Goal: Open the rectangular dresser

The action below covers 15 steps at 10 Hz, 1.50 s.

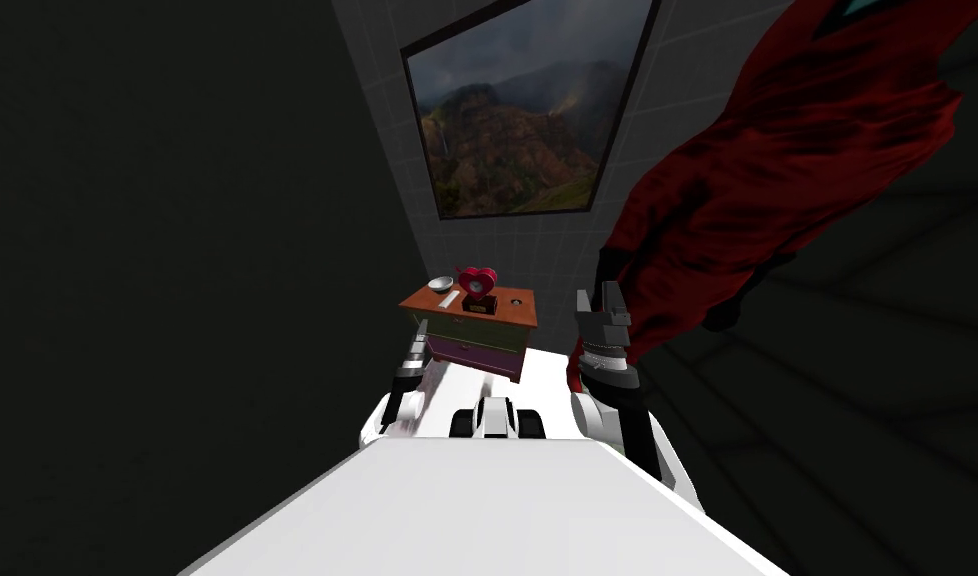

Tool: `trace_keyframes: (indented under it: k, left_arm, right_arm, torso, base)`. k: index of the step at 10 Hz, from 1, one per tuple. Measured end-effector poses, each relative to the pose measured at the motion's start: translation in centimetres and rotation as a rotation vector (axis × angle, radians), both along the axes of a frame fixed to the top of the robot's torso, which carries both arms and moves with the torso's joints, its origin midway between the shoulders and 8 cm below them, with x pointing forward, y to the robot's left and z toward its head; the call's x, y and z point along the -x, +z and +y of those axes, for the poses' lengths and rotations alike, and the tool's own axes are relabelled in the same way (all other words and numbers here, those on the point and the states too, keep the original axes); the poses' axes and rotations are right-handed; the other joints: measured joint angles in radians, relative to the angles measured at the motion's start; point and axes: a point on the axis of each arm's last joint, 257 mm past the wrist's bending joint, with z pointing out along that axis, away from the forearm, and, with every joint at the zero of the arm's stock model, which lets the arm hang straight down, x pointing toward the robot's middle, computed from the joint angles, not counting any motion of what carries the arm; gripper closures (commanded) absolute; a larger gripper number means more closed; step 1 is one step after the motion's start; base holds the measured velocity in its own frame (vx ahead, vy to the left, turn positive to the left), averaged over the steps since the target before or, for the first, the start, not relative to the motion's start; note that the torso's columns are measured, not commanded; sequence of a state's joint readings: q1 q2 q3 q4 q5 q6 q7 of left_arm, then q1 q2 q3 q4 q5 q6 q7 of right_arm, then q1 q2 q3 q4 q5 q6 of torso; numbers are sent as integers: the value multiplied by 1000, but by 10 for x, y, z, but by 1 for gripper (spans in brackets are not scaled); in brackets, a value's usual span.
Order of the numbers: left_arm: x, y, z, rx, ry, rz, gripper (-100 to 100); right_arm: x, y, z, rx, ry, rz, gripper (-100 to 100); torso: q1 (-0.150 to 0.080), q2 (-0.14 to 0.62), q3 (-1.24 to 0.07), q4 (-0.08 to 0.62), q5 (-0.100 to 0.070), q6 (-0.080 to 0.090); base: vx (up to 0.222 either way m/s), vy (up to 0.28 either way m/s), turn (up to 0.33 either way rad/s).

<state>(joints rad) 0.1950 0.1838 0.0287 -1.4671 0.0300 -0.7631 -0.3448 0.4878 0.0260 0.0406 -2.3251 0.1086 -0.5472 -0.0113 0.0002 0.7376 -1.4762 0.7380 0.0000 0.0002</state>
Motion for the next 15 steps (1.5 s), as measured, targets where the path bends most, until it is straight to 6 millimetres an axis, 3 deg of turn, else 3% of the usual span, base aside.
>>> trace_keyframes:
  k: [15]
  left_arm:
    - [6, -103, -12, -21, 10, 133, -100]
  right_arm:
    - [0, 0, 0, 0, 0, 0, 0]
  torso:
    - [-1, 1, 1, 0, 0, 0]
  base:
    - [51, 24, -56]
